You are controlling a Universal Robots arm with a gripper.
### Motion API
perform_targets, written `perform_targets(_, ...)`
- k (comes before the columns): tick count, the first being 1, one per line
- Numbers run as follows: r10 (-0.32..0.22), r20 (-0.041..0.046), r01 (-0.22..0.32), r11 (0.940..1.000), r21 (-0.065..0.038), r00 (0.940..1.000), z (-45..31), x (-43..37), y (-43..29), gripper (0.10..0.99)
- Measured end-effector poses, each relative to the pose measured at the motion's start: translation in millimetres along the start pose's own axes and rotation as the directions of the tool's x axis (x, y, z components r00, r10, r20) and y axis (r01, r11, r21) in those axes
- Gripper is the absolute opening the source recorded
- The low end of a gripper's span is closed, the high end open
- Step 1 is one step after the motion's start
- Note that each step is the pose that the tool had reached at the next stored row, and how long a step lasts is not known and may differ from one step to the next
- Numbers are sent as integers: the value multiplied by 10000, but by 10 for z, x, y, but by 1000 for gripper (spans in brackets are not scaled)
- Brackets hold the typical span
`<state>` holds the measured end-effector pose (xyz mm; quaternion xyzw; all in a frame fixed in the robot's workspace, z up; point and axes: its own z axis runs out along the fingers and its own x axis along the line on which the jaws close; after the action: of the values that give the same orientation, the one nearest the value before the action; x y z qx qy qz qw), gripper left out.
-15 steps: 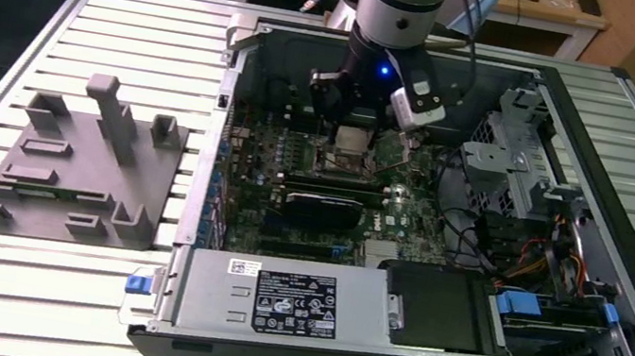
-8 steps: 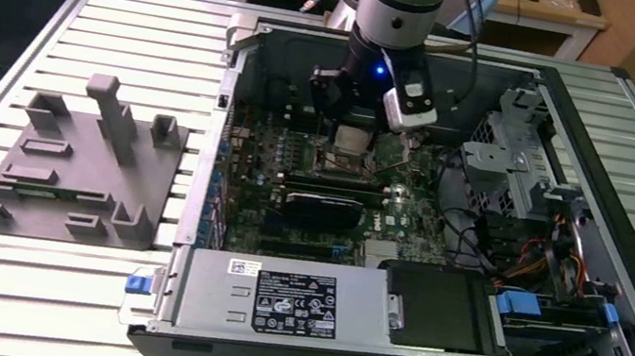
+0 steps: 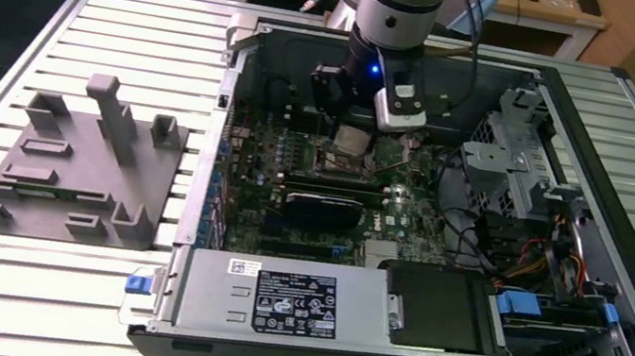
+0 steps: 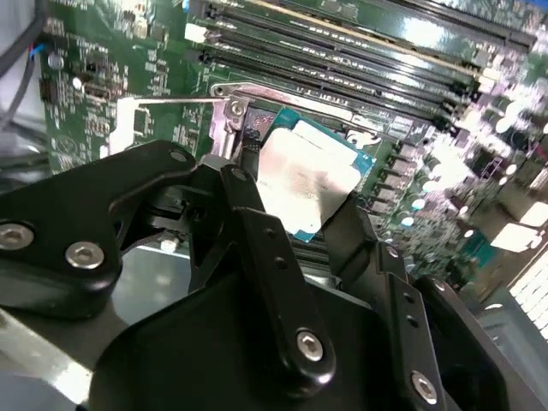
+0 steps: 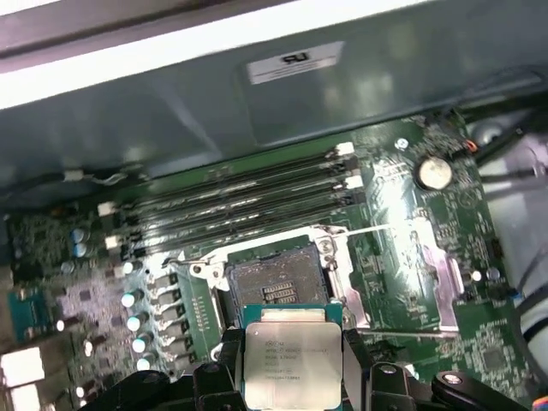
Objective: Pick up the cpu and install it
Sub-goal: 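Place the cpu into insertion slot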
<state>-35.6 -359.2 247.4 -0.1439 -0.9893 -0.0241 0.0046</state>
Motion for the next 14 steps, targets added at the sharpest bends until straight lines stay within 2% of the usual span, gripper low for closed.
perform_targets(4,718,33,-718,9974,-12,9974,3,0,0,541)
perform_targets(7,1271,58,-1271,9919,-24,9919,5,0,0,541)
perform_targets(11,1979,89,-1978,9802,-41,9802,9,0,0,541)
perform_targets(14,2515,112,-2514,9679,-56,9678,11,0,0,541)
